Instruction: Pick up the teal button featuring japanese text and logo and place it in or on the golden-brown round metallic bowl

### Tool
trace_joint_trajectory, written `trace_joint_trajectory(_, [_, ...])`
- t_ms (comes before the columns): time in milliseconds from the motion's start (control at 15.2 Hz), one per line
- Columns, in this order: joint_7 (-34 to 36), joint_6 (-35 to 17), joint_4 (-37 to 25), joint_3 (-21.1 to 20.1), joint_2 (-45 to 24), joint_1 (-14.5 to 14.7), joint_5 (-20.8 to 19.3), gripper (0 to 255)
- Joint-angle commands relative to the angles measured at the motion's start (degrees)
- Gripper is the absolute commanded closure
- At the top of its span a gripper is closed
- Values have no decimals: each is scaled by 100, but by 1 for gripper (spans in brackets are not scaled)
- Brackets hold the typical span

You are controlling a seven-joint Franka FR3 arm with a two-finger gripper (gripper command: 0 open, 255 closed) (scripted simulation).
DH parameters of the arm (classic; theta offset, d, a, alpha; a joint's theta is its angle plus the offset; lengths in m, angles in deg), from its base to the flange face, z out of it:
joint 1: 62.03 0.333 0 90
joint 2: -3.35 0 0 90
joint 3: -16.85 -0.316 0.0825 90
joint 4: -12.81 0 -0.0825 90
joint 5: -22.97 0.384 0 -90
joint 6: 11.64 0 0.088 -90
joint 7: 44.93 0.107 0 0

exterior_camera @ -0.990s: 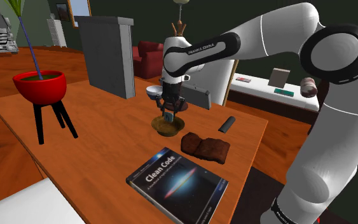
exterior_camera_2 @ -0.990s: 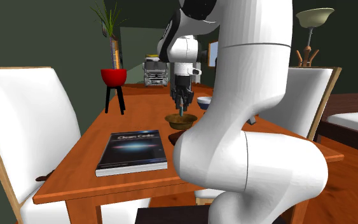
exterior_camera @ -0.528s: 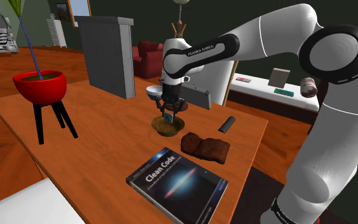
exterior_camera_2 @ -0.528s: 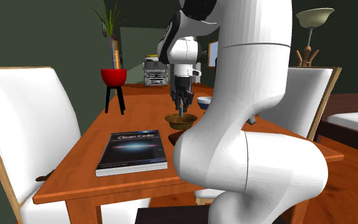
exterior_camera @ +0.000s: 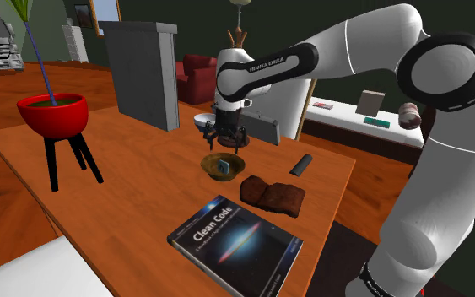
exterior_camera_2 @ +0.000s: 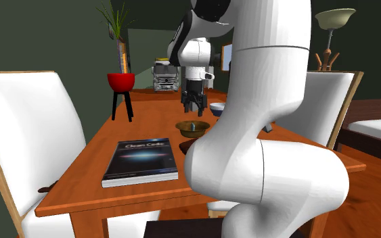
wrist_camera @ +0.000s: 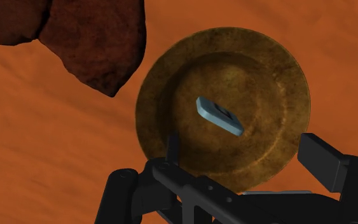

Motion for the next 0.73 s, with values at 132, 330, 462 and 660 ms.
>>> trace_joint_trajectory(132, [-34, 615, -481, 6, 141, -21, 53, 0])
trace_joint_trajectory(330, [-35, 615, -481, 6, 141, -21, 53, 0])
trace_joint_trajectory(462, [-34, 615, -481, 6, 141, -21, 53, 0])
trace_joint_trajectory(660, [-34, 615, -481, 6, 141, -21, 53, 0])
